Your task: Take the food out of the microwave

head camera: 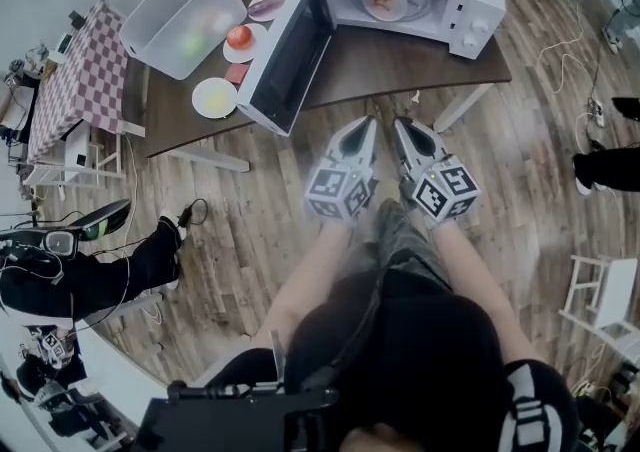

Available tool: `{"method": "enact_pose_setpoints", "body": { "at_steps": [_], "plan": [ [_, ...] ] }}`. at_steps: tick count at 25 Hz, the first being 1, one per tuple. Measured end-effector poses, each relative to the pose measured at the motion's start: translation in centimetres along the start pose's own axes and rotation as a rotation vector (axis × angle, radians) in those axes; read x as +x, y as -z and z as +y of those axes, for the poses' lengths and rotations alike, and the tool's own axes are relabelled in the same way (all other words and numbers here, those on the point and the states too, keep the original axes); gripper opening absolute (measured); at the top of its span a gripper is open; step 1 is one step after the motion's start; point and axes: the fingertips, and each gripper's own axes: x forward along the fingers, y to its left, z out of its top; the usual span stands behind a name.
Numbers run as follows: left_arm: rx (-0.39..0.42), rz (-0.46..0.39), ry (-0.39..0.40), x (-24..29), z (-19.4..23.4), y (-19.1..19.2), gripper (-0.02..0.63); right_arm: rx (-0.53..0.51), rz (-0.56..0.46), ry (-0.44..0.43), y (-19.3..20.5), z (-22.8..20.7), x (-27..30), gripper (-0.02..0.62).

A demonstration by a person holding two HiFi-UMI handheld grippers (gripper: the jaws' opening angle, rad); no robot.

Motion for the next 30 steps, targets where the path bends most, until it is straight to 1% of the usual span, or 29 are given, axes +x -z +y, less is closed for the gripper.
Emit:
{"method": "enact_pose_setpoints", "body": {
  "at_steps": [6, 14, 24, 30],
  "plan": [
    [0.001, -0.002, -0.006, 2.0, 1.3, -0.4, 0.0, -0.036, 0.024, -0.014, -0.3, -1.2, 2.0, 0.002],
    [0.0, 0.002, -0.009, 5.2, 3.3, -1.1, 0.0, -0.034, 0.045, -0.035, -1.0, -3.0, 5.5, 0.003],
    [-0.007, 0.004, -0.024, 9.4, 5.9, -2.0, 0.0, -0.017, 0.068, -0.029, -1.7, -6.3, 9.3, 0.003],
    [-0.02, 0.013, -0.03, 11.8, 6.7, -1.6, 0.0, -0.002, 0.08, -0.03, -1.9, -8.5, 11.0, 0.003]
  ]
}}
